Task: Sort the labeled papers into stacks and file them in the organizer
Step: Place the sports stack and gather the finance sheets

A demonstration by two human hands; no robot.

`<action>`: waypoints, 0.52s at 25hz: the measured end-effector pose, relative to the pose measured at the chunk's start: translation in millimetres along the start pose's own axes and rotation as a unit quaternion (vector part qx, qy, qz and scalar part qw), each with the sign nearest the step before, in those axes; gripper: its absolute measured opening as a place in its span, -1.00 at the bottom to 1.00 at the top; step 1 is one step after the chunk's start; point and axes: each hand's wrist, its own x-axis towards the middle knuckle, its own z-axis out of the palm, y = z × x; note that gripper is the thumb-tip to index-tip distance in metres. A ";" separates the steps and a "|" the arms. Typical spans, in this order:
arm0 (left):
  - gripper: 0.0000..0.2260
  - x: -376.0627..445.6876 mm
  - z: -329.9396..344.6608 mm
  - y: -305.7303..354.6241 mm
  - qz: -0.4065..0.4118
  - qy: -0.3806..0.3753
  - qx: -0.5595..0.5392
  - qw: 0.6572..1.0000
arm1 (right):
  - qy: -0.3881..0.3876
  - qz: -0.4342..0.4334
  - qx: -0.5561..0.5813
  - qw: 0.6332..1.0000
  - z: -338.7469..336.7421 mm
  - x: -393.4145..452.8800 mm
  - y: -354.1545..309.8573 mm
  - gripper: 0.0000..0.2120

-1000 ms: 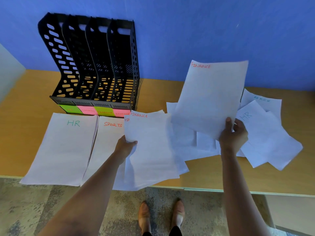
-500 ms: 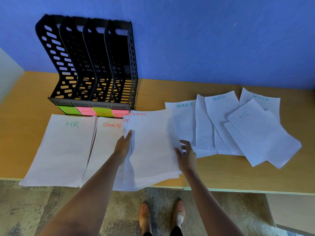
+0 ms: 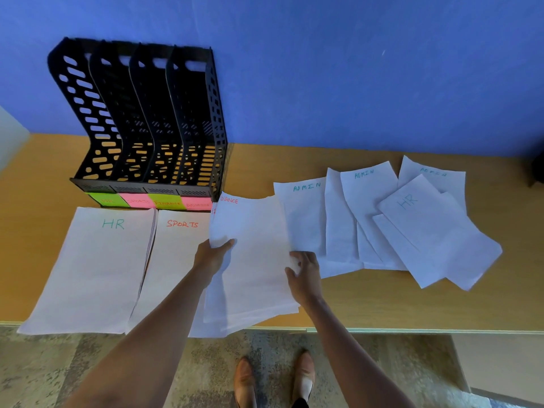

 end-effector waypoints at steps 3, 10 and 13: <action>-0.61 -12.5 10.2 3.4 0.047 0.034 -0.006 0.998 | 0.002 0.001 0.006 1.000 -14.0 9.3 1.6 -0.63; -0.73 -35.9 17.1 53.5 0.097 -0.165 -0.116 0.975 | 0.025 0.066 0.227 0.971 -72.0 35.7 -5.3 -0.32; -0.80 -43.9 30.5 78.5 0.125 -0.194 -0.141 0.963 | 0.001 0.066 0.299 0.952 -89.5 42.4 -16.1 -0.49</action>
